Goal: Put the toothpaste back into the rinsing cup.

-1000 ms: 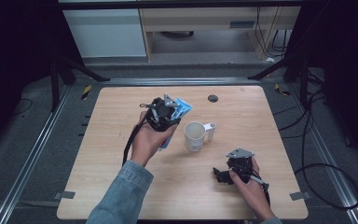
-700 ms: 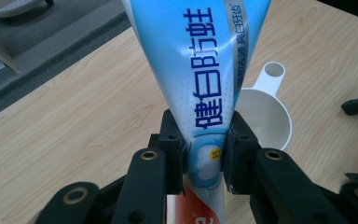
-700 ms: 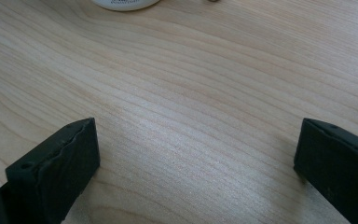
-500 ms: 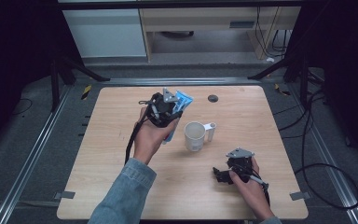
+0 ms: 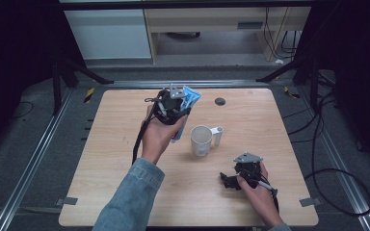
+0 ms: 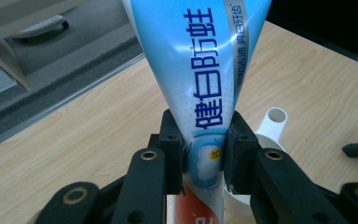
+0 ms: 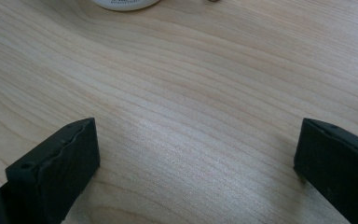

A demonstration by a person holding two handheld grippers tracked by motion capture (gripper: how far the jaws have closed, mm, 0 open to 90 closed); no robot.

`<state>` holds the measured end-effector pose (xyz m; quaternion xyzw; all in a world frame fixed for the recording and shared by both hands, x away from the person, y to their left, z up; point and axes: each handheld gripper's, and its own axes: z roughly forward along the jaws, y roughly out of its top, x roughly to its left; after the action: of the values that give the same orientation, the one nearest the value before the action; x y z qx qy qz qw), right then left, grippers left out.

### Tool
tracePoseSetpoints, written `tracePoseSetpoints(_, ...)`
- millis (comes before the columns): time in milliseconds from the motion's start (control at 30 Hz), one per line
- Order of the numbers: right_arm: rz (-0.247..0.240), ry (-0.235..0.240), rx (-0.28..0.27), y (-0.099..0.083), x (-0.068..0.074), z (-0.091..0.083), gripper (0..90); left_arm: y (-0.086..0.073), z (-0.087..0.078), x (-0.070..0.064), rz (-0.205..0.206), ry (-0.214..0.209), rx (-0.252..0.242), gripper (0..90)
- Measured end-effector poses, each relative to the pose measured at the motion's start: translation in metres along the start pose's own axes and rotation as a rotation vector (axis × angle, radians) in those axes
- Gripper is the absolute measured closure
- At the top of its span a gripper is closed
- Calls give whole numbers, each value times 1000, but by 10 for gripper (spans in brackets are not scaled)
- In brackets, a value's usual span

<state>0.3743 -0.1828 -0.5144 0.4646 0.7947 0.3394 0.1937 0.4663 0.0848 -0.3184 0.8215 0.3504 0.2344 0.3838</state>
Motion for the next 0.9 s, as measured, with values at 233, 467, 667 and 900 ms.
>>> tracePoseSetpoints(233,6,4,2,0,0,0,3,4,-1,-2,16,49,-31,722)
tracePoseSetpoints(467,4,5,2,0,0,0,3,11,-5,-6,-3,59,-78,722)
tracePoseSetpoints(667,2,4,0,0,0,0,3,14,-4,-11,-10,61,-135,723)
tracePoseSetpoints(900,4,4,1,0,0,0,3,21,-6,-18,9,59,-154,723)
